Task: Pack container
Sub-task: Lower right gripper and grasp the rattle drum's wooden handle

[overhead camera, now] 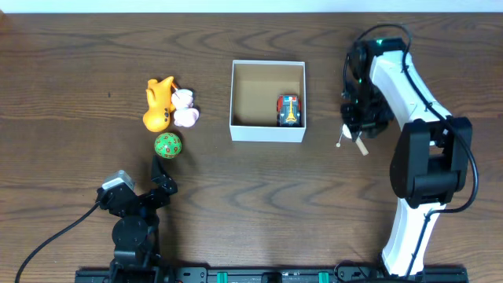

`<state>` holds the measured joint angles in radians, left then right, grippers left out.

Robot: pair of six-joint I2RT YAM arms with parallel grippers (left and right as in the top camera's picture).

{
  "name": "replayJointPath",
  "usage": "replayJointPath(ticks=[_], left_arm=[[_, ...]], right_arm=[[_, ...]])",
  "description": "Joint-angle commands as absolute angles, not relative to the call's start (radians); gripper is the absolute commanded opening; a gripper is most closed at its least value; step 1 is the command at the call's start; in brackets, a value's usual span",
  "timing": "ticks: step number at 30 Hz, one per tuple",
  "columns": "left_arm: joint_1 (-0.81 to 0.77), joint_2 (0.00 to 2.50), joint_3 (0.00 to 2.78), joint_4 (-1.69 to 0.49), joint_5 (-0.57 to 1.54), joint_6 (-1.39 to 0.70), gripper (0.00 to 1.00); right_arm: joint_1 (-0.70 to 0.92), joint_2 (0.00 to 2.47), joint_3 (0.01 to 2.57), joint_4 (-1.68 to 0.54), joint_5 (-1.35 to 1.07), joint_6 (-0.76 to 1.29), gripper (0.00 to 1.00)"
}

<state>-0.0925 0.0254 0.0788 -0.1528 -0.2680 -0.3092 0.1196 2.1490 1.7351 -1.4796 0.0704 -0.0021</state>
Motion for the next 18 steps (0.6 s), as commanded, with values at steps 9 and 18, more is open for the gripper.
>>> replayJointPath(ticks=[9,18], left_arm=[[-0.088,0.026,0.051,-0.162,-0.271,-0.289,0.98],[-0.088,0.026,0.051,-0.162,-0.271,-0.289,0.98]], right_arm=[[0.046,2.13,1.566,-1.281,0.063,-0.043,0.4],[0.046,2.13,1.541,-1.182,0.012,-0.133,0.38]])
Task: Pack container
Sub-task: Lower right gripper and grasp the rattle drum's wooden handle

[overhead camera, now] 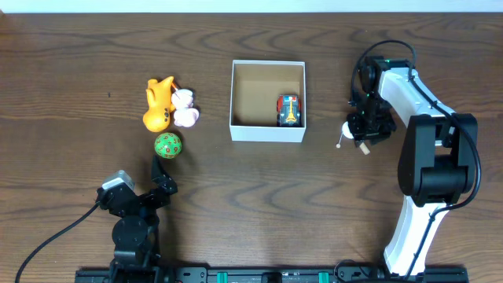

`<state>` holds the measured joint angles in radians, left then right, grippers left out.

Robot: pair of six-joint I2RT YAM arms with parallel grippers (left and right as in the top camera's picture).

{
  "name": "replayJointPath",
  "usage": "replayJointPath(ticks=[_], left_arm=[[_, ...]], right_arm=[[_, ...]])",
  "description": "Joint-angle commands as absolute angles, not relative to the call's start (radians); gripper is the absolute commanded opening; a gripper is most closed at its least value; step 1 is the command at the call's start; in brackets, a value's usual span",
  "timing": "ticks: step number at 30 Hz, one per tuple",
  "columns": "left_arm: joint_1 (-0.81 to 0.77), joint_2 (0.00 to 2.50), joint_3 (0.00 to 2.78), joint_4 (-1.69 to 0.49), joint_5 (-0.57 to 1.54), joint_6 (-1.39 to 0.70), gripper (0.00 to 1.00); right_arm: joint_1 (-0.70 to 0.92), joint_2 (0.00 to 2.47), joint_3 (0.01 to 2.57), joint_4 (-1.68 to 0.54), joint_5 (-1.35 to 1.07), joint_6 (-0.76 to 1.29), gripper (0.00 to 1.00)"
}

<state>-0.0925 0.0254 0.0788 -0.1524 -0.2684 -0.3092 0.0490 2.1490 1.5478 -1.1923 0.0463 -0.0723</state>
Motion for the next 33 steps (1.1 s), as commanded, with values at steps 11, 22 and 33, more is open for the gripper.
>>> replayJointPath(ticks=[11,22,33], left_arm=[[-0.088,0.026,0.051,-0.162,-0.271,-0.289,0.98],[-0.088,0.026,0.051,-0.162,-0.271,-0.289,0.98],[-0.088,0.026,0.051,-0.162,-0.271,-0.289,0.98]], right_arm=[[0.046,2.13,1.541,-1.144,-0.007,-0.143,0.02],[0.07,2.13,1.812,-1.137,-0.089,-0.046,0.01],[0.112,2.13,1.98,-1.236,-0.07,-0.061,0.32]])
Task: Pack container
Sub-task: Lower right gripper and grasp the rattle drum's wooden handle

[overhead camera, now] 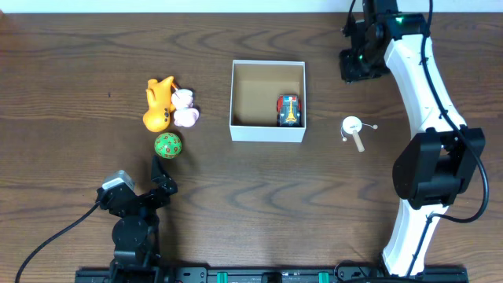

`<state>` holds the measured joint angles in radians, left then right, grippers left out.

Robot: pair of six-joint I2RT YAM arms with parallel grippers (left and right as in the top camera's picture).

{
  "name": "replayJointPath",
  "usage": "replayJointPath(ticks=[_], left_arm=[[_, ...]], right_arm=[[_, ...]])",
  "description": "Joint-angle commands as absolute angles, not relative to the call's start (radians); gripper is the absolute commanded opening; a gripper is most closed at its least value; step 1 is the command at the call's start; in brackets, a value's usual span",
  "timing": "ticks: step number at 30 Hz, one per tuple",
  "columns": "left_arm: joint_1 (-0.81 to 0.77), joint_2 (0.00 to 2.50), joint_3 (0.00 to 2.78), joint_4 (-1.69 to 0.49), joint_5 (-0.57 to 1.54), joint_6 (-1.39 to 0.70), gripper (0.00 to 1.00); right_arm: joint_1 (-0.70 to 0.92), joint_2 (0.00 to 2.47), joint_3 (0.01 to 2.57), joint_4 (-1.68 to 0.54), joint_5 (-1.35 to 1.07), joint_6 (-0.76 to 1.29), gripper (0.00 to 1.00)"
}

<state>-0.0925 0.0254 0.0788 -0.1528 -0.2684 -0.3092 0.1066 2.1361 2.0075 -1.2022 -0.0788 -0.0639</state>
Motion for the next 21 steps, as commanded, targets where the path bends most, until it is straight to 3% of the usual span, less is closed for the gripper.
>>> replayJointPath(ticks=[1,4,9,21], left_arm=[[-0.088,0.026,0.051,-0.162,-0.271,-0.289,0.98],[-0.088,0.026,0.051,-0.162,-0.271,-0.289,0.98],[-0.088,0.026,0.051,-0.162,-0.271,-0.289,0.98],[-0.088,0.026,0.051,-0.162,-0.271,-0.289,0.98]], right_arm=[[0.111,2.13,1.964,-1.257,-0.067,-0.061,0.29],[0.105,2.13,1.893,-1.303,-0.067,-0.051,0.28],[0.092,2.13,1.779,-1.318,-0.067,-0.045,0.54],[0.077,2.13,1.546,-1.19,-0.067,-0.045,0.54]])
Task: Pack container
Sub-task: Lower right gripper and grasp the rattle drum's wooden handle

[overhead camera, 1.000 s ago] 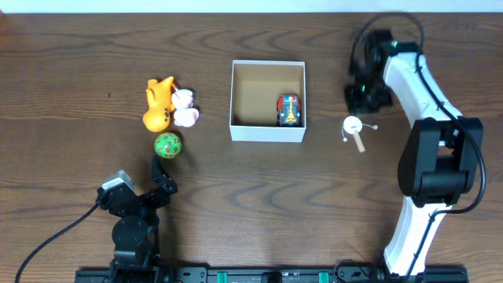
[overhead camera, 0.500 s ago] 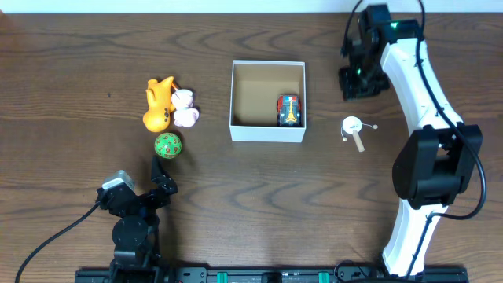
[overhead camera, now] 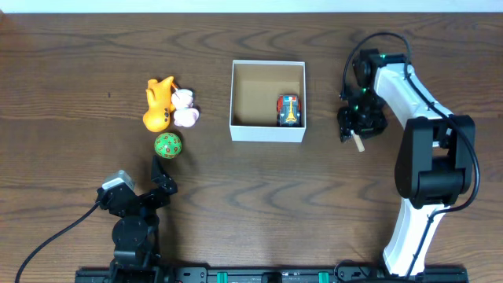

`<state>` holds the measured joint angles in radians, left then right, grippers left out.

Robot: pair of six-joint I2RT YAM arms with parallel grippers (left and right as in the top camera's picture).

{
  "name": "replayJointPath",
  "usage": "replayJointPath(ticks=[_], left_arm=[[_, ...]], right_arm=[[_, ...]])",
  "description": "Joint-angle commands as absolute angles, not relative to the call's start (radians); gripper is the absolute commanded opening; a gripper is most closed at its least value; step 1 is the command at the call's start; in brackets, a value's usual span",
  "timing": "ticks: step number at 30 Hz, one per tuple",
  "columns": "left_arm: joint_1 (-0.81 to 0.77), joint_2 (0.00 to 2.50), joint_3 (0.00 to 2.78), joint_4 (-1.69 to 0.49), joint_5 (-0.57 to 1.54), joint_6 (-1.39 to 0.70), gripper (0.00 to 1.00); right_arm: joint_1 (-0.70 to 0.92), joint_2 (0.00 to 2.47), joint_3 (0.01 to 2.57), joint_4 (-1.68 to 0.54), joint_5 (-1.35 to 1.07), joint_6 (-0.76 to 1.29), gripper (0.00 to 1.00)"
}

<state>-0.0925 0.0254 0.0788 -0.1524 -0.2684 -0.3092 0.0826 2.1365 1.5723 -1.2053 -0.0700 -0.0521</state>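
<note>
A white cardboard box [overhead camera: 267, 133] stands mid-table with a small toy car [overhead camera: 289, 110] inside at its right wall. To the box's right, my right gripper [overhead camera: 356, 128] is down over a small white toy. Only that toy's wooden handle tip [overhead camera: 360, 145] pokes out below the gripper, and the jaws are hidden by the wrist. An orange duck-like toy [overhead camera: 159, 104], a pink-and-white toy [overhead camera: 185, 111] and a green ball [overhead camera: 167, 145] lie left of the box. My left gripper [overhead camera: 163, 175] rests open near the front, just below the ball.
The right arm's white links [overhead camera: 420, 149] run from the front right edge up to the gripper. The left arm's base [overhead camera: 132, 228] and its cable sit at the front left. A dark rail runs along the front edge.
My right gripper was up at the far edge, away from the white toy, which lay uncovered on the table. Now it is back down over that toy, hiding most of it. The left arm is unchanged.
My right gripper stood over the white toy right of the box in the first two moments, the toy peeking out at its left. Then it was away at the back with the toy left lying there, slightly shifted. Now it covers the toy again. The car stayed in the box.
</note>
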Motion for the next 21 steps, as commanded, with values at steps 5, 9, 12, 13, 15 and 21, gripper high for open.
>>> replayJointPath(ticks=[5,9,12,13,15,21], left_arm=[[-0.088,0.026,0.051,-0.162,-0.271,-0.289,0.98],[-0.088,0.026,0.051,-0.162,-0.271,-0.289,0.98],[-0.088,0.026,0.051,-0.162,-0.271,-0.289,0.98],[-0.088,0.026,0.051,-0.162,-0.271,-0.289,0.98],[-0.088,0.026,0.051,-0.162,-0.271,-0.289,0.98],[-0.088,0.026,0.051,-0.162,-0.271,-0.289,0.98]], right_arm=[[0.077,2.13,1.496,-1.129,-0.042,-0.046,0.6],[0.077,2.13,1.476,-1.087,-0.041,-0.046,0.64],[0.077,2.13,1.475,-1.065,-0.041,-0.045,0.61],[0.077,2.13,1.475,-1.061,-0.041,-0.045,0.58],[0.076,2.13,1.475,-1.056,-0.041,-0.045,0.48],[0.077,2.13,1.475,-1.056,-0.041,-0.038,0.22]])
